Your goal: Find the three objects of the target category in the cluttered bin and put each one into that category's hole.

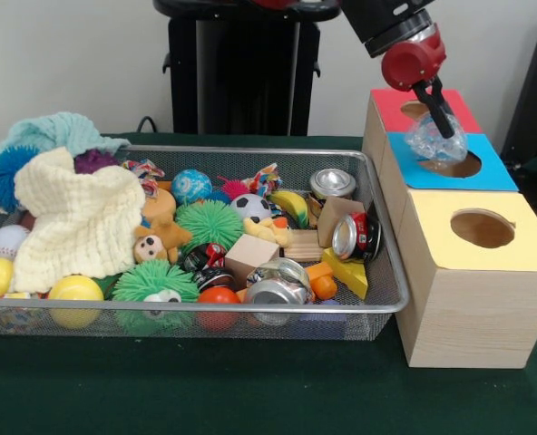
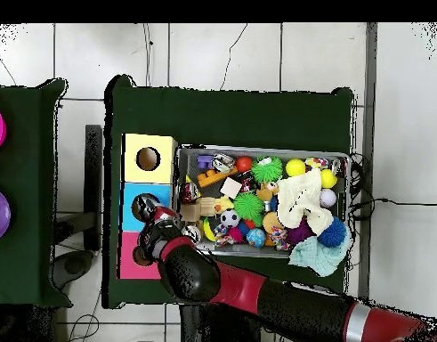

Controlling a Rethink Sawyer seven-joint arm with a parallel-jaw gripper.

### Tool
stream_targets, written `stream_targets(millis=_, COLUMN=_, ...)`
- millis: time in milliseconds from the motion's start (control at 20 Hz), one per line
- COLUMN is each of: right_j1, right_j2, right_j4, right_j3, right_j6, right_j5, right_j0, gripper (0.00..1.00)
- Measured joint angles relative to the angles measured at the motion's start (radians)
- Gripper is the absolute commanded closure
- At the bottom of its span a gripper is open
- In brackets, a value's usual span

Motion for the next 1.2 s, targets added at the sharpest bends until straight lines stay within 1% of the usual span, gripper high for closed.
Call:
stream_targets(millis=150, right_j1=0.017, right_j2=-0.007, right_j4=0.000, right_j3=0.000, right_j6=0.000, right_j5=0.007, right_j0=0.003, gripper=1.00)
stream_targets(millis=300, right_j1=0.018, right_j2=-0.007, right_j4=0.000, right_j3=0.000, right_j6=0.000, right_j5=0.007, right_j0=0.008, gripper=1.00)
stream_targets(millis=1200, right_j1=-0.023, right_j2=-0.007, right_j4=0.000, right_j3=0.000, right_j6=0.000, right_j5=0.012, right_j0=0.020, gripper=1.00)
